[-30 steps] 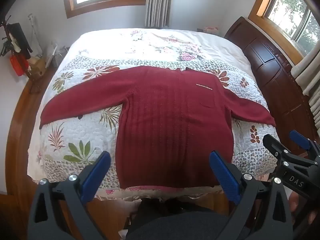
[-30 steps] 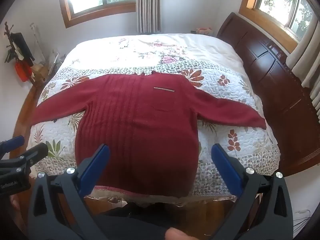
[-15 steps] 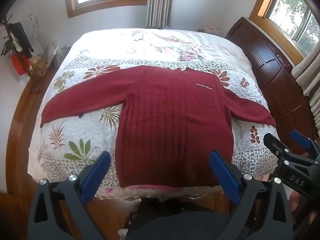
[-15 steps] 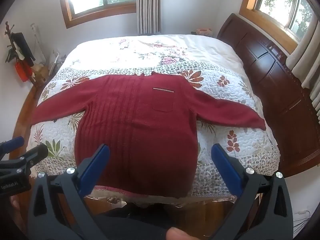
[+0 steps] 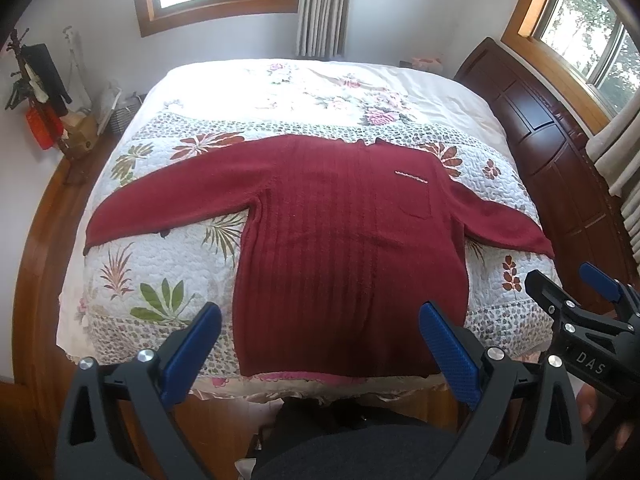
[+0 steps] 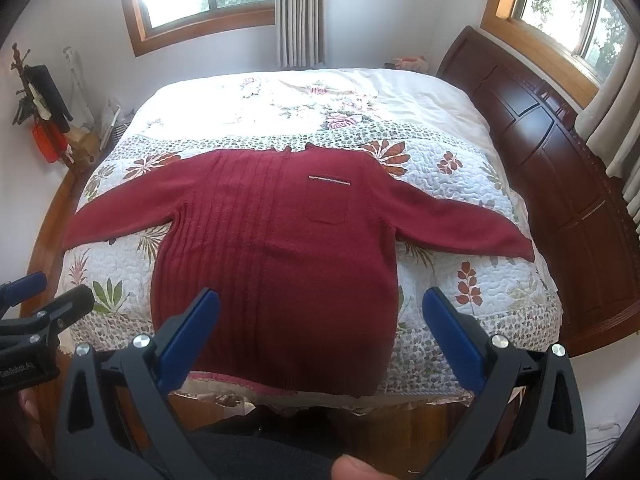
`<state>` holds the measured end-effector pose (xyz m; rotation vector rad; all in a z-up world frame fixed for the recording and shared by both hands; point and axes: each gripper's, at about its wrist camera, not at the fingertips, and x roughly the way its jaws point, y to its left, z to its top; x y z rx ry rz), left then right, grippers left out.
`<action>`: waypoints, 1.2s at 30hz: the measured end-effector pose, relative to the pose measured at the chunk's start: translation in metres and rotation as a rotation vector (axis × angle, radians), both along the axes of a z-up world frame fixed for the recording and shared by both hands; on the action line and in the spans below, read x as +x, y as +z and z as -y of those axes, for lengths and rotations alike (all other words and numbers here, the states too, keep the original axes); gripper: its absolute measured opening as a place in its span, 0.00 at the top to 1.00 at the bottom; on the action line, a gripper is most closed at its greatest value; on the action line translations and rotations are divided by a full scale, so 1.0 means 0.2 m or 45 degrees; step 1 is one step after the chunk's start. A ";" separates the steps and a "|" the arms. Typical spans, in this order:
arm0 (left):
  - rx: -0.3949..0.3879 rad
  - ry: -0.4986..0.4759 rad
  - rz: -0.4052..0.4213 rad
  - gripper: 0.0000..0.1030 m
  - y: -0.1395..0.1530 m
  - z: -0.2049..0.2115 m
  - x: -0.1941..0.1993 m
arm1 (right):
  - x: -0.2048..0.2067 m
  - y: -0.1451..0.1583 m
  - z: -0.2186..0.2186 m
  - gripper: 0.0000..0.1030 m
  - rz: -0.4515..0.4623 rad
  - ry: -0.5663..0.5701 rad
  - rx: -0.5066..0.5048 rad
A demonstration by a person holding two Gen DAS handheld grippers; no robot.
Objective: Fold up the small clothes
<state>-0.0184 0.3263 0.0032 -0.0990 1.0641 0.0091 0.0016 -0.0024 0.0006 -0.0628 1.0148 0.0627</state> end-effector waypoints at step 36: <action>0.009 0.021 0.020 0.04 0.02 -0.04 0.05 | 0.06 -0.01 -0.04 0.02 -0.009 0.005 0.008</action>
